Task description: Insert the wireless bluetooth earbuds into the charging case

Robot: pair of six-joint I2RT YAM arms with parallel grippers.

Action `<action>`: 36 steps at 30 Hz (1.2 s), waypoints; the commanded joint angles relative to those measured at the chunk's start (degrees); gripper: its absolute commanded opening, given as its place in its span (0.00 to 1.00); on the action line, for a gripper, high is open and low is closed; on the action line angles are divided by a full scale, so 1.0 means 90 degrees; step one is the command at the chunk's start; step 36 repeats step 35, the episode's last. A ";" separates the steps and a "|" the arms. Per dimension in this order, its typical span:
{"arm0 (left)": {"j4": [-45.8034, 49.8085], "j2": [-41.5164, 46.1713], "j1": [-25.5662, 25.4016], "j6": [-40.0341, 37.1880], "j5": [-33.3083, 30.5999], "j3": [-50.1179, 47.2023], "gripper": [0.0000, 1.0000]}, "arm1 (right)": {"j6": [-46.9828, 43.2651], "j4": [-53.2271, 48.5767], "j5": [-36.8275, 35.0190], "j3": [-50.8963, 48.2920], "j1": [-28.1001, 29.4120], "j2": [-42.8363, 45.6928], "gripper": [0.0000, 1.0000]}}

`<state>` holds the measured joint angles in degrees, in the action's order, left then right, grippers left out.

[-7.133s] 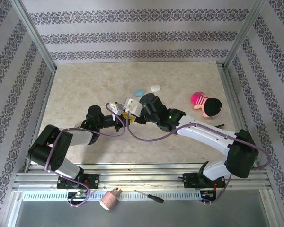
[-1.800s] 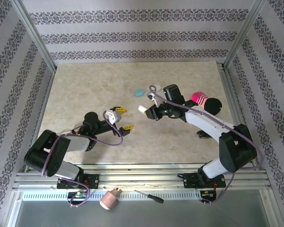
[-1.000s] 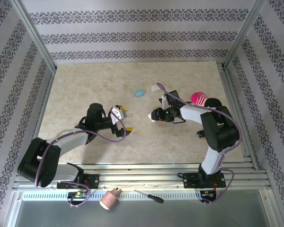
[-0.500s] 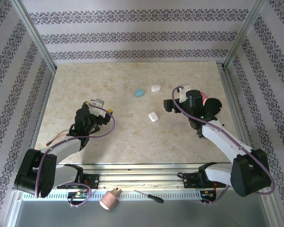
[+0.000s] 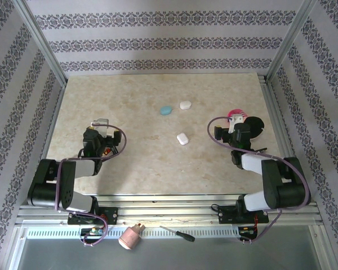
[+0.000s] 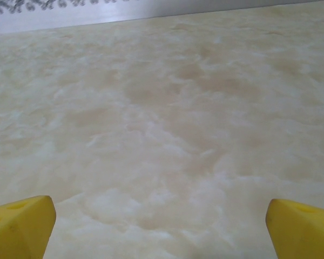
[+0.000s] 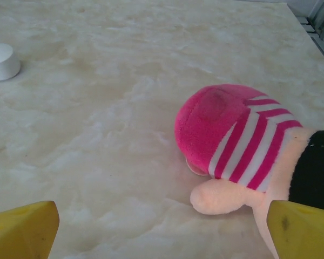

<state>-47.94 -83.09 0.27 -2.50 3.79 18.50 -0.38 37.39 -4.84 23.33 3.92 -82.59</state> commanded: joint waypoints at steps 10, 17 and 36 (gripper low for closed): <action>-0.0694 -0.0872 0.0243 0.0394 0.0253 0.0387 0.99 | 0.0312 0.1553 0.0741 -0.0113 -0.0506 -0.0470 0.98; -0.0763 -0.0913 0.0249 0.0317 0.0486 0.0387 0.99 | 0.0297 0.1602 0.0714 -0.0132 -0.0485 -0.0480 0.98; -0.0642 -0.0900 0.0166 0.0259 0.0350 0.0421 0.99 | 0.0277 0.1768 0.0583 -0.0220 -0.0438 -0.0480 0.98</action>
